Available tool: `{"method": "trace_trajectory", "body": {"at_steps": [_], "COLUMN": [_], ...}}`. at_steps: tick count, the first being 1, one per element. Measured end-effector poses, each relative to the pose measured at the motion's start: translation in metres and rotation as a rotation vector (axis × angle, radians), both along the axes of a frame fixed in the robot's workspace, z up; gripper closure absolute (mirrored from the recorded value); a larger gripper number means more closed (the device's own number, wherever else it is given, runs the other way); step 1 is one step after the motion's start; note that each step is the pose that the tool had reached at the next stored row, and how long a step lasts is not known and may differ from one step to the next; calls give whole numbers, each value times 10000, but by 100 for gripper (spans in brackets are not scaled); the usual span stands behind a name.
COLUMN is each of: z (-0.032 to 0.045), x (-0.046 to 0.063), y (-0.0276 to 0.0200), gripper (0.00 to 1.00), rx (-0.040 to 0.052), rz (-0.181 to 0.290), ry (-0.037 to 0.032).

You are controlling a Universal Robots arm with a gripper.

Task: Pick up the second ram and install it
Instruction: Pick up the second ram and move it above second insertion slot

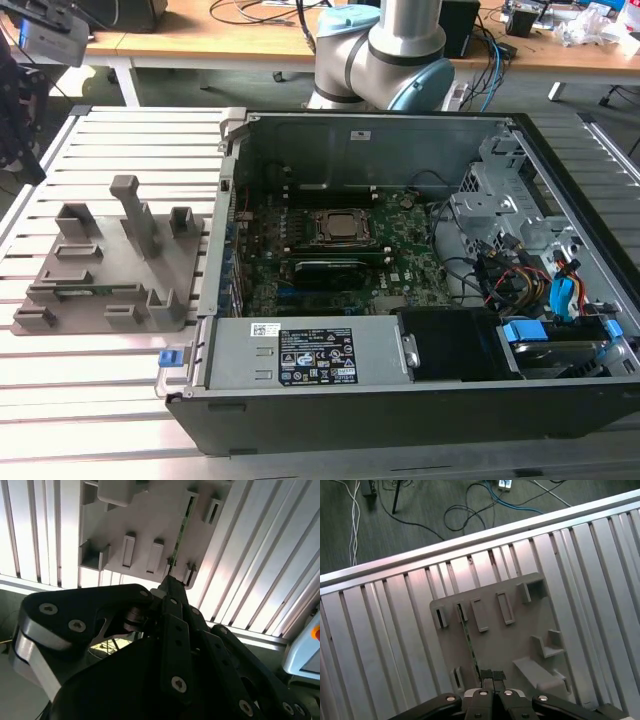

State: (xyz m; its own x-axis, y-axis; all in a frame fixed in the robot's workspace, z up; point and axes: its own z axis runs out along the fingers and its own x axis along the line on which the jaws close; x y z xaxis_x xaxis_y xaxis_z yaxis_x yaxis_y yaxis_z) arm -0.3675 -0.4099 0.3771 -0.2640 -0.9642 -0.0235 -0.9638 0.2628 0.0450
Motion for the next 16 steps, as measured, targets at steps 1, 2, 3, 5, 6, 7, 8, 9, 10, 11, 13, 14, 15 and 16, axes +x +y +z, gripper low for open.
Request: {"method": "trace_trajectory", "body": {"at_steps": [1, 2, 3, 5, 6, 7, 8, 9, 10, 11, 13, 14, 15, 16], "z": [0, 0, 0, 0, 0, 0, 0, 0, 0, 0, 0, 0, 0, 0], "x": [0, 0, 0, 0, 0, 0, 0, 0, 0, 0, 0, 0, 0, 0], "y": [0, 0, 0, 0, 0, 0, 0, 0, 0, 0, 0, 0, 0, 0], "gripper": [89, 89, 89, 89, 89, 89, 89, 89, 89, 89, 89, 89, 89, 89], "rx": [-1, -1, -1, 0, 0, 0, 0, 0, 0, 0, 0, 0, 0, 0], "rz": [142, 226, 310, 552, 624, 699, 880, 1020, 1181, 1367, 1508, 1577, 1639, 1766], "ry": [1, 0, 0, 0, 0, 0, 0, -1, 0, 0, 0, 1, -1, 0]}}
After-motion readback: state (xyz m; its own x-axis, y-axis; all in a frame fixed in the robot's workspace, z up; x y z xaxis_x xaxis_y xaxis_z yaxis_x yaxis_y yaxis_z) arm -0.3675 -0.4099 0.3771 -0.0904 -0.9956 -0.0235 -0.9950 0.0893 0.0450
